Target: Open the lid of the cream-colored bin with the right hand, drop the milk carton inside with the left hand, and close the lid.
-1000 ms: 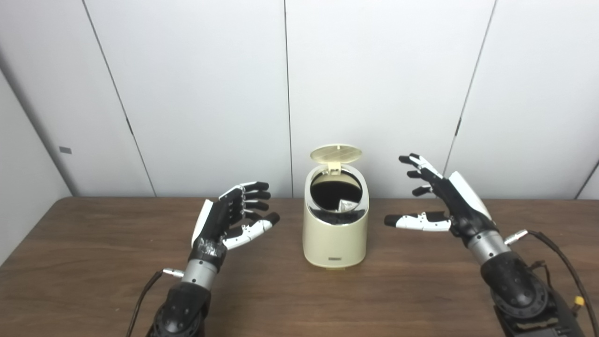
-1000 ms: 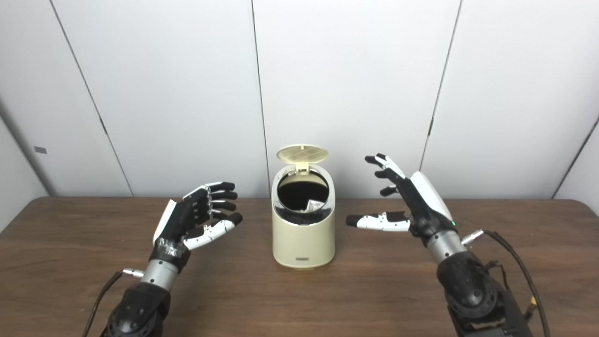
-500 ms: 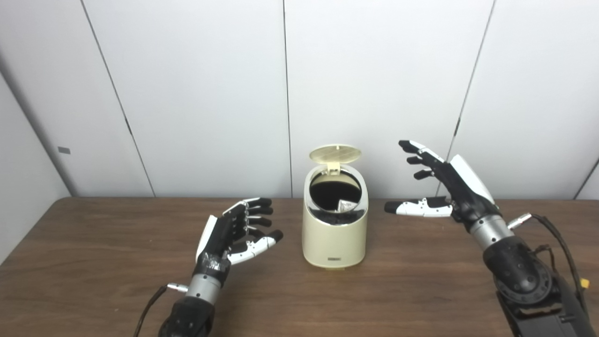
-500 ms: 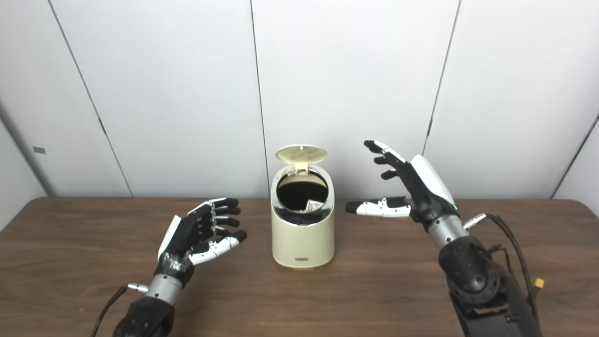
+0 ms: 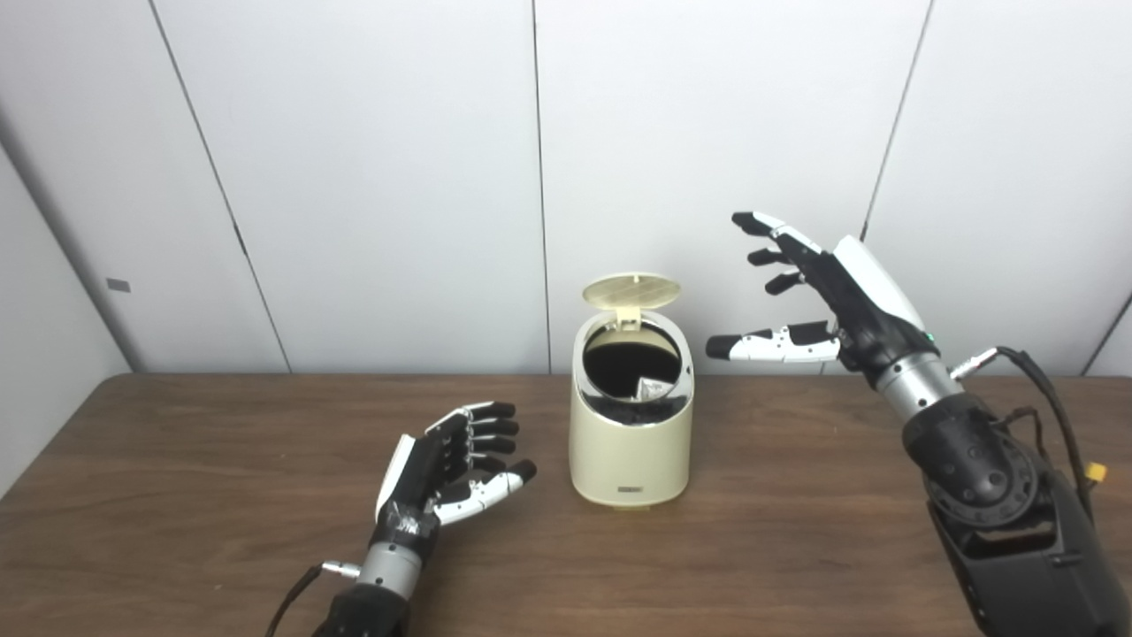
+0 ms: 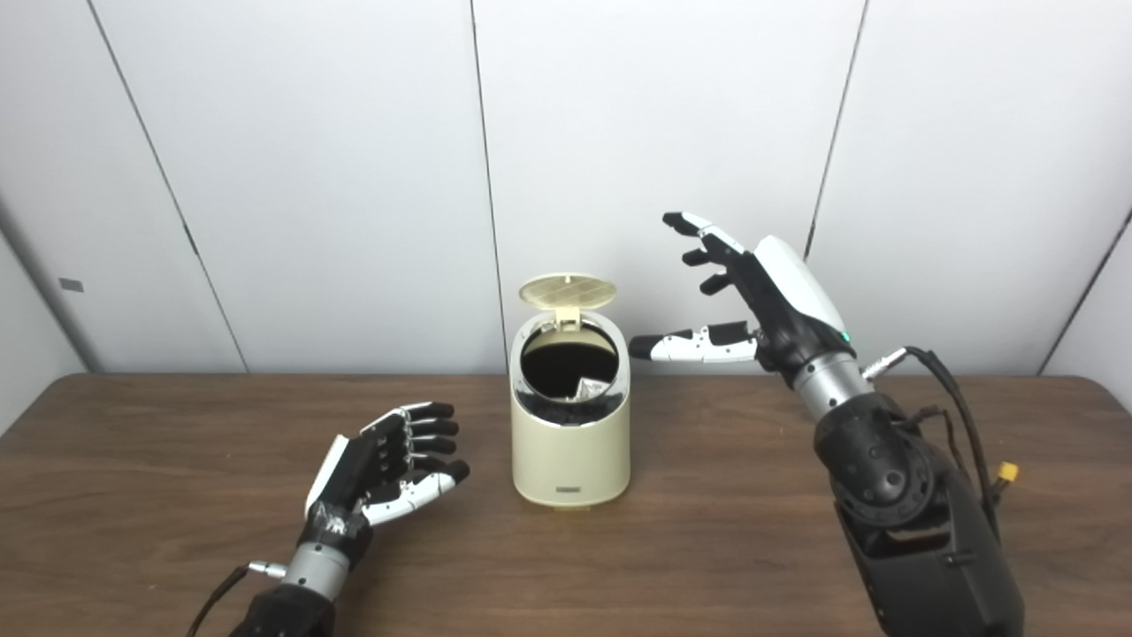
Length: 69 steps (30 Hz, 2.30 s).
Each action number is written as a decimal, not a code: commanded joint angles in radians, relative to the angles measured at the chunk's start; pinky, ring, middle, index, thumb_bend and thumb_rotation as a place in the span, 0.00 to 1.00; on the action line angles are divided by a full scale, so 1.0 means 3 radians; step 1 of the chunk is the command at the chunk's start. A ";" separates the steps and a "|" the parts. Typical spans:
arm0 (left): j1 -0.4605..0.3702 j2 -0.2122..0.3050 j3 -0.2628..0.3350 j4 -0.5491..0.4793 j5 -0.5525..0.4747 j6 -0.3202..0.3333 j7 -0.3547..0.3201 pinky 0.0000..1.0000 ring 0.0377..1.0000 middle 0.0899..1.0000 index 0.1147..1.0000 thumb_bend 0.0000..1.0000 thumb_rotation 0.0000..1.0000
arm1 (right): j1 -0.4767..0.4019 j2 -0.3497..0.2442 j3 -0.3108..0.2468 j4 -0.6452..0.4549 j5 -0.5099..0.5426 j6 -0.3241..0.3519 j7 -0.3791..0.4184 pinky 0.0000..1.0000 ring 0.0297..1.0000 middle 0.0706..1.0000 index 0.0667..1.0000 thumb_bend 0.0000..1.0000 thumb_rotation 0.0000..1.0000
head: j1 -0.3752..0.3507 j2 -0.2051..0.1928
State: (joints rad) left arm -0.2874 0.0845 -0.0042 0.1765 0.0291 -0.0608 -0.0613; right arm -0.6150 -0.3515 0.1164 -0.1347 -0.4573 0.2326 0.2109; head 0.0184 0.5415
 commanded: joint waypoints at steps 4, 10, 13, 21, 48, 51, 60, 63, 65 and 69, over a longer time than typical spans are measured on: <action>-0.0078 0.0017 0.0005 0.0000 -0.0040 -0.0147 -0.0019 0.60 0.65 0.68 0.73 0.63 0.11 | -0.0291 -0.0056 -0.0025 -0.0146 0.0009 0.0024 0.0067 0.65 0.77 0.88 0.88 0.74 0.44 | -0.0002 0.0001; -0.0069 0.0007 -0.0001 0.0039 -0.0050 -0.0142 -0.0029 0.63 0.65 0.68 0.74 0.61 0.06 | -0.0411 -0.0038 -0.0021 -0.0241 0.0034 0.0134 0.0172 0.61 0.79 0.87 0.87 0.74 0.41 | -0.0015 0.0008; -0.0070 -0.0009 -0.0009 0.0050 -0.0041 -0.0139 -0.0025 0.61 0.65 0.68 0.73 0.61 0.06 | -0.0416 -0.0027 -0.0008 -0.0266 0.0036 0.0150 0.0204 0.60 0.80 0.88 0.87 0.73 0.40 | -0.0007 0.0011; -0.0084 -0.0017 -0.0006 0.0013 -0.0058 -0.0100 -0.0033 0.64 0.65 0.68 0.74 0.62 0.05 | -0.0405 0.0016 0.0113 -0.0222 -0.0039 0.0098 0.0204 0.67 0.79 0.86 0.87 0.72 0.39 | -0.0002 0.0014; -0.0052 -0.0025 -0.0010 -0.0009 -0.0038 -0.0065 -0.0020 0.63 0.65 0.68 0.73 0.60 0.03 | -0.0752 -0.0174 0.0541 0.0208 -0.0479 -0.0341 0.0435 0.68 0.86 0.86 0.81 0.73 0.41 | 0.0030 0.0028; -0.0051 -0.0030 -0.0009 0.0002 -0.0033 -0.0075 -0.0013 0.62 0.65 0.67 0.72 0.60 0.02 | -0.0780 -0.0214 0.0562 0.0251 -0.0539 -0.0398 0.0447 0.67 0.85 0.86 0.80 0.74 0.42 | 0.0044 0.0027; -0.0044 -0.0034 -0.0006 0.0030 -0.0070 -0.0107 -0.0039 0.62 0.65 0.68 0.72 0.61 0.04 | -0.0799 -0.0246 0.0582 0.0274 -0.0675 -0.0447 0.0507 0.68 0.85 0.83 0.79 0.76 0.46 | 0.0054 0.0033; -0.0041 -0.0035 -0.0002 0.0030 -0.0072 -0.0113 -0.0040 0.62 0.64 0.67 0.72 0.60 0.03 | -0.0790 -0.0256 0.0582 0.0282 -0.0716 -0.0507 0.0492 0.70 0.85 0.82 0.78 0.76 0.47 | 0.0052 0.0038; -0.0042 -0.0043 0.0008 0.0028 -0.0088 -0.0103 -0.0045 0.63 0.65 0.67 0.72 0.60 0.02 | -0.0782 -0.0259 0.0577 0.0291 -0.0735 -0.0562 0.0469 0.71 0.86 0.81 0.76 0.76 0.47 | 0.0053 0.0036; -0.0043 -0.0038 0.0009 0.0040 -0.0076 -0.0119 -0.0055 0.62 0.65 0.68 0.72 0.61 0.03 | -0.0753 -0.0236 0.0561 0.0249 -0.0776 -0.0527 0.0504 0.74 0.88 0.77 0.74 0.76 0.50 | 0.0047 0.0031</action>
State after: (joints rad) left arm -0.2808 0.0721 -0.0057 0.2067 0.0186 -0.0608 -0.0813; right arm -0.7914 -0.4032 0.3036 -0.0310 -0.6830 0.0820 0.3694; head 0.0322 0.5492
